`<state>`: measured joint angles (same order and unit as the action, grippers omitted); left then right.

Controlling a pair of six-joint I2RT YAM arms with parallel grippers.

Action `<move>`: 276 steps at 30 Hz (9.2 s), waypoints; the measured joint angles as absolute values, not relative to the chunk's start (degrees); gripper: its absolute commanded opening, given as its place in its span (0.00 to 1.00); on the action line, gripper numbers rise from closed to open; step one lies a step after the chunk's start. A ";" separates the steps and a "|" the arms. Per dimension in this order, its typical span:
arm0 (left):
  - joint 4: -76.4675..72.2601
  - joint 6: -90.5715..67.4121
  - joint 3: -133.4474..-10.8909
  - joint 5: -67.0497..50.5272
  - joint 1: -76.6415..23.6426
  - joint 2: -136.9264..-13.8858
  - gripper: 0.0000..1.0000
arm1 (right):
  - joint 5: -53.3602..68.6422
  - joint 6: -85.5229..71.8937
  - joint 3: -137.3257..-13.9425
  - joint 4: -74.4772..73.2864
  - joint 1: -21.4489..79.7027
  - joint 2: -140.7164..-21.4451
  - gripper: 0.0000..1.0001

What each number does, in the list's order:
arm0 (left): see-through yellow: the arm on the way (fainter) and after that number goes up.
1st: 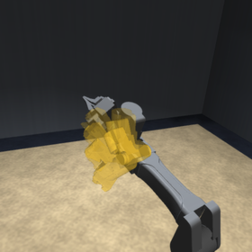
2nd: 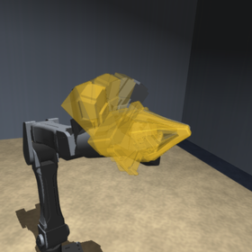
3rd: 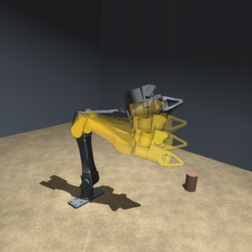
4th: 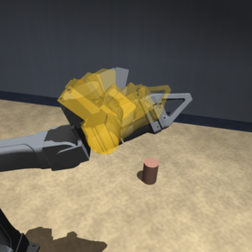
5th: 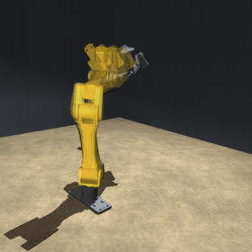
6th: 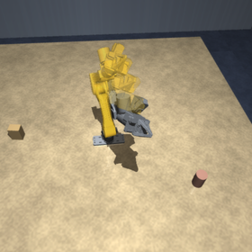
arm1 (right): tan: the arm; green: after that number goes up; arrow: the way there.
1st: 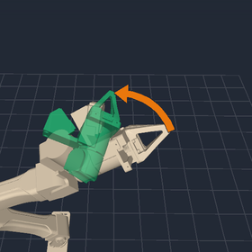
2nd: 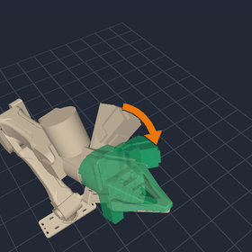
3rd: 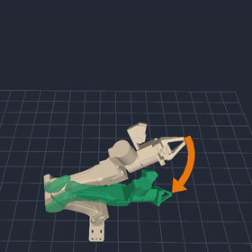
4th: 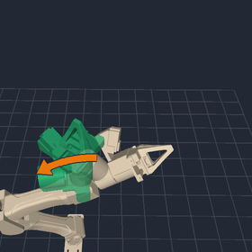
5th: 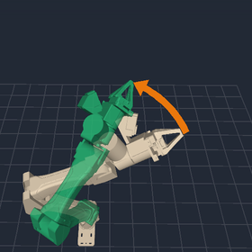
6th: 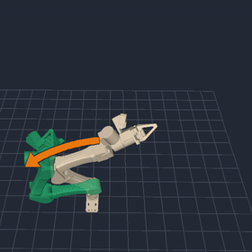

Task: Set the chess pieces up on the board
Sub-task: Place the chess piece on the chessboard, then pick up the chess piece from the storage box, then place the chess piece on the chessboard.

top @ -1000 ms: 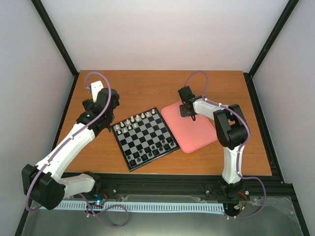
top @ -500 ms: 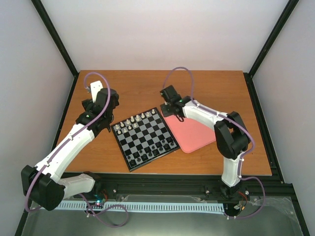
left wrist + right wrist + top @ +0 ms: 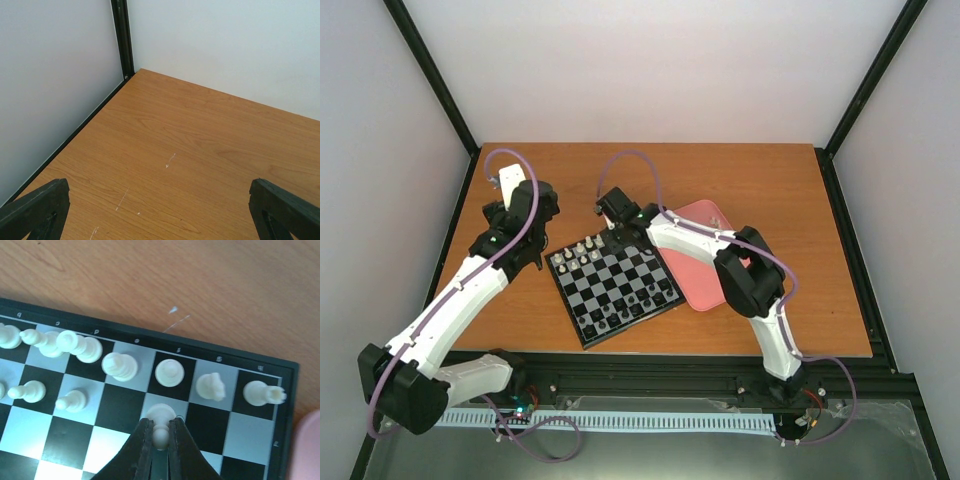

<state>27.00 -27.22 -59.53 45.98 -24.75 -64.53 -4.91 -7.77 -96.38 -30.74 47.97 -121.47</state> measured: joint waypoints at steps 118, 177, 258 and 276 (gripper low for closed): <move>27.00 -27.24 -59.53 46.00 -24.75 -64.51 1.00 | -12.40 -8.25 -87.20 -29.85 47.24 -113.16 0.39; 27.00 -27.24 -59.77 46.11 -24.75 -68.40 1.00 | -18.33 -9.98 -82.87 -25.96 21.02 -120.38 0.17; 27.03 -27.24 -60.49 46.30 -24.75 -68.23 1.00 | -1.74 -5.50 -98.35 -30.85 47.77 -123.94 0.04; 27.03 -27.24 -60.49 46.30 -24.75 -68.23 1.00 | -2.37 -5.30 -99.35 -32.36 48.27 -125.97 0.06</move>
<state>27.03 -27.24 -60.49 46.30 -24.75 -68.23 -2.37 -5.30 -99.35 -32.36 48.27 -125.97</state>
